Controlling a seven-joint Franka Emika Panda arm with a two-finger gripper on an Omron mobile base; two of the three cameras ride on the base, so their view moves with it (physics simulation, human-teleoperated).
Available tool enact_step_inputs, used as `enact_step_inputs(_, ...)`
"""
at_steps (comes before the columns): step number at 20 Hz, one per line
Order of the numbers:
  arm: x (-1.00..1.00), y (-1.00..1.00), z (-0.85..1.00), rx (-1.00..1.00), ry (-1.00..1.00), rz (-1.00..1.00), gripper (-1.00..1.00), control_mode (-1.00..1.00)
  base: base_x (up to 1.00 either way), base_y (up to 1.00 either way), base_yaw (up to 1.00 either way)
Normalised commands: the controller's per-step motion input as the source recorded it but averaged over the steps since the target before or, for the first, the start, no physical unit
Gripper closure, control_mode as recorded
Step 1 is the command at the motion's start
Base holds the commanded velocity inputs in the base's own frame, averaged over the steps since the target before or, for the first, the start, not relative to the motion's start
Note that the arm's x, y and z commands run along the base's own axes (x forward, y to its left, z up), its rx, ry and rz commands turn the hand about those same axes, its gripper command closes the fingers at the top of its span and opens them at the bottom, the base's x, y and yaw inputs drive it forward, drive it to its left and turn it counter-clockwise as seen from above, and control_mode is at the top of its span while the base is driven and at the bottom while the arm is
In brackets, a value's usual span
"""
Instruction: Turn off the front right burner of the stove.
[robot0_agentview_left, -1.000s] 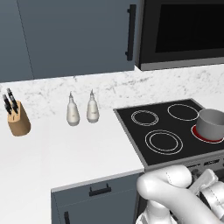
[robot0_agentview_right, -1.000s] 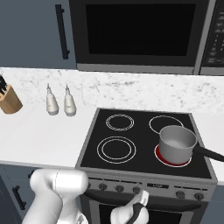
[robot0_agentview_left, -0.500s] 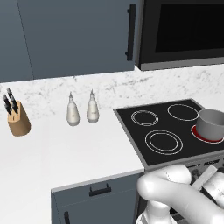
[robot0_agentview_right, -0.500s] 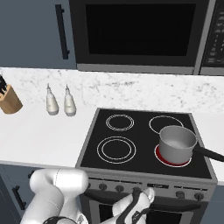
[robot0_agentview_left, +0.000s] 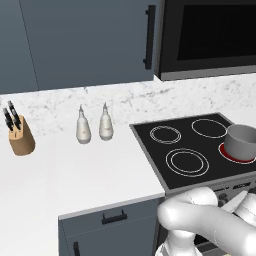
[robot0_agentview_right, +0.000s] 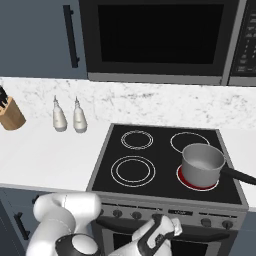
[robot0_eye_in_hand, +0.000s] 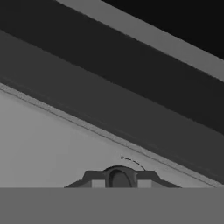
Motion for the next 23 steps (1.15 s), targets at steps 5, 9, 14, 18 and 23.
enact_step_inputs(5,0.14,0.01,0.06,0.34,0.00,0.00,1.00,-1.00,0.00,0.00,0.00)
enact_step_inputs(9,0.14,0.01,0.08,0.33,0.01,0.00,1.00,-1.00,0.00,0.00,0.00)
enact_step_inputs(14,0.17,0.02,0.02,0.31,0.02,0.00,1.00,-1.00,0.00,0.00,0.00)
enact_step_inputs(18,0.21,0.01,0.00,0.17,0.00,0.00,1.00,-1.00,0.00,0.00,0.00)
enact_step_inputs(23,0.00,0.00,0.00,0.00,0.00,0.00,1.00,-1.00,0.00,0.00,0.00)
